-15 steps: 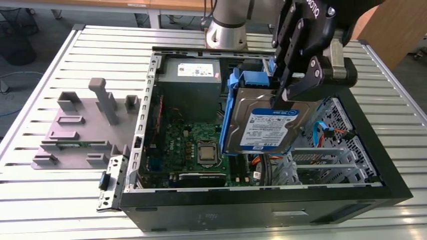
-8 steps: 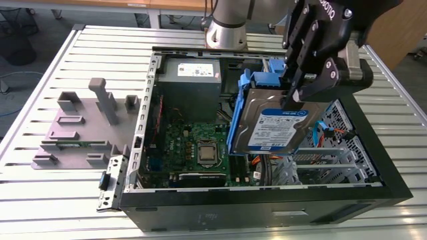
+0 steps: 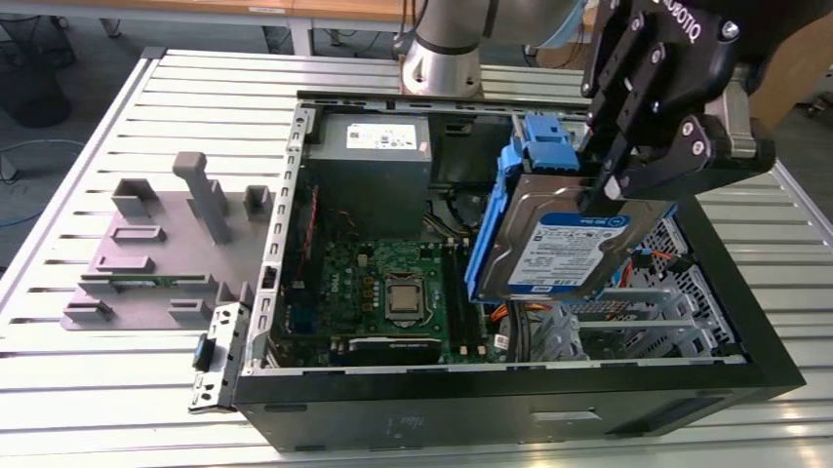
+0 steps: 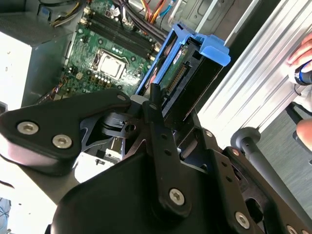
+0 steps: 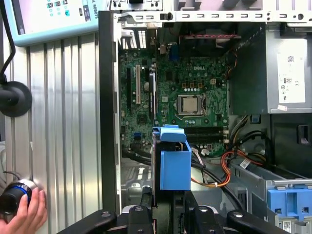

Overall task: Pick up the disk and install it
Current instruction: 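Pick up the disk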

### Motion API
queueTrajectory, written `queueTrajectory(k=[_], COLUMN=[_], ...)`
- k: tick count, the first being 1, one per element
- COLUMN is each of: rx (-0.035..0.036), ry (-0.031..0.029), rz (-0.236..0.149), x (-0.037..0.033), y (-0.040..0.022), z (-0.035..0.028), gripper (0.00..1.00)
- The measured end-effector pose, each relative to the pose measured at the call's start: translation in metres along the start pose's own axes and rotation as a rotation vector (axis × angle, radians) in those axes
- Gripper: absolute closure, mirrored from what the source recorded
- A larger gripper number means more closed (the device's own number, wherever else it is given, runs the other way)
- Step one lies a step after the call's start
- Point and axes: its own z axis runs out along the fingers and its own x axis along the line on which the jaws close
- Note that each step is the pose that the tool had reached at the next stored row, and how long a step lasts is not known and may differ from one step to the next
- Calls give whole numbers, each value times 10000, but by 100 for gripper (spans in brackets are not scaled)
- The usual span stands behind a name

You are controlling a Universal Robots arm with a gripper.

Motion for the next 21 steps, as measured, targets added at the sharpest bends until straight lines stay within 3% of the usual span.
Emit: queueTrajectory(k=[14,21], rx=[-12,-25], ry=[-2,-1], rz=[1,1], x=[-12,-20], y=[-293,-483], z=[5,7], gripper=[65,65])
